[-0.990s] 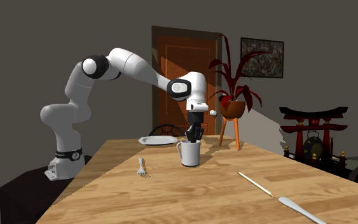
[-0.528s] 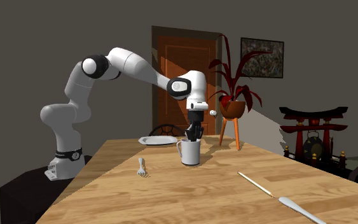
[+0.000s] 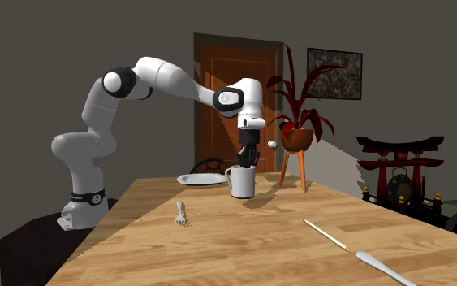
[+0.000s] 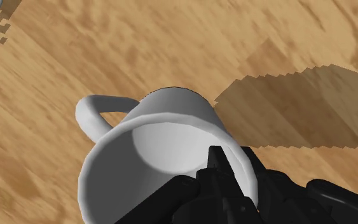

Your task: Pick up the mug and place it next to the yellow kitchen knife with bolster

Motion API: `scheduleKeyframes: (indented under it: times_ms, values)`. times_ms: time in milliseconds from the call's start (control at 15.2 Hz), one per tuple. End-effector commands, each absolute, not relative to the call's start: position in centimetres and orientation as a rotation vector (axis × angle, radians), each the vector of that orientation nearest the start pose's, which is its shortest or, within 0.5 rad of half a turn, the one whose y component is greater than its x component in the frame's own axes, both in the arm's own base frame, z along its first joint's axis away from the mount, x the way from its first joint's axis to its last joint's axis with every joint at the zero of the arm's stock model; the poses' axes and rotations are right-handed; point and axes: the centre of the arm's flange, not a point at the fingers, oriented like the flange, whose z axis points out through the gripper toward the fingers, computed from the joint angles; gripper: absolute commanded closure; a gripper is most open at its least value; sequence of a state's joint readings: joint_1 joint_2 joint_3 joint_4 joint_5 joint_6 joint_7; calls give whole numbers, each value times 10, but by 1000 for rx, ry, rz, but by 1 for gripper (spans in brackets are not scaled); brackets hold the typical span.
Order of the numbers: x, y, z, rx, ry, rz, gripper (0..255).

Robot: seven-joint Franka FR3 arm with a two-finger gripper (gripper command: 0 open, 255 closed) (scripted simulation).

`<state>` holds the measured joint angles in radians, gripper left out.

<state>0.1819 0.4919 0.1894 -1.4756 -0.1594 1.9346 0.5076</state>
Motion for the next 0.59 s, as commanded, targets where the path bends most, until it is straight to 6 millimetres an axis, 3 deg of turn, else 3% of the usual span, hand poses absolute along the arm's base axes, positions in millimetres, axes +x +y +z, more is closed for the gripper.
scheduleKeyframes:
  times_ms: [0,528]
  values:
    - [658,221,406,-3201,158,-6,255]
    - [658,221,448,-3201,158,-6,255]
